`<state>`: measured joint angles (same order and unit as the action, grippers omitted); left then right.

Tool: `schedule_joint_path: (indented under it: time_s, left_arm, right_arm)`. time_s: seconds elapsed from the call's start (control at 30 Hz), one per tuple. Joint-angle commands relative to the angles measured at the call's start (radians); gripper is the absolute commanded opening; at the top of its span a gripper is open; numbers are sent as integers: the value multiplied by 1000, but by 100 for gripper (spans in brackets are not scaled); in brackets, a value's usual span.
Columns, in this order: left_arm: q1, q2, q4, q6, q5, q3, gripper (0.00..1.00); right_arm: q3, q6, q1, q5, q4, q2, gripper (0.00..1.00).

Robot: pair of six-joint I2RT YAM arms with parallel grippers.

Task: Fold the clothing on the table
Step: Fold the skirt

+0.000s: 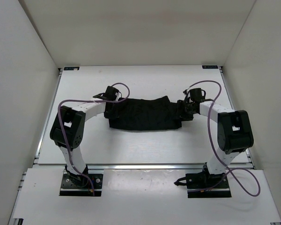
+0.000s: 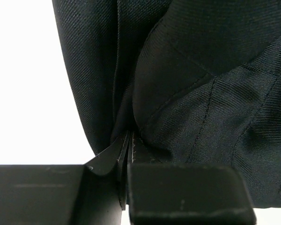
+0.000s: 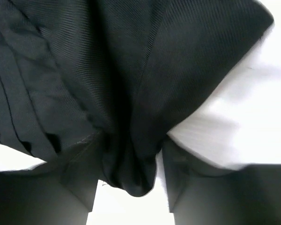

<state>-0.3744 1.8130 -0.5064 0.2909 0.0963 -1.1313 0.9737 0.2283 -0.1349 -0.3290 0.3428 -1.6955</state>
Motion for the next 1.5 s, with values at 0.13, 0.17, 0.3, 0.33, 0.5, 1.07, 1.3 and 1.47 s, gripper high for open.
schedule_joint_path:
  time_s: [0.13,0.17,0.3,0.33,0.5,1.07,1.3,1.47]
  left_arm:
    - [-6,48,-63,-25,-23,-59,10]
    - [-11,54,-66,-27,-33,-62,9]
    - [-38,57,-57,-18,-64,-62,7]
    - [-46,65,-50,-1,-76,-55,6]
    - [-66,80,-1,79,-191,-18,3]
    - [-64,106,218,281,-529,14,0]
    - [-35,86,238,283,-552,65,0]
    - [-23,77,232,277,-547,79,0]
  right_arm:
    - [28,34,14,-56,-80,-33,3]
    - [31,32,17,-42,-77,-29,1]
    - [100,6,38,28,-19,26,0]
    - [111,8,46,27,-11,42,0]
    - [294,-4,12,13,56,74,0]
    - [583,-29,-347,-42,119,-157,0]
    - [701,-122,-443,-41,272,-276,0]
    - [706,-179,-480,-71,331,-297,0]
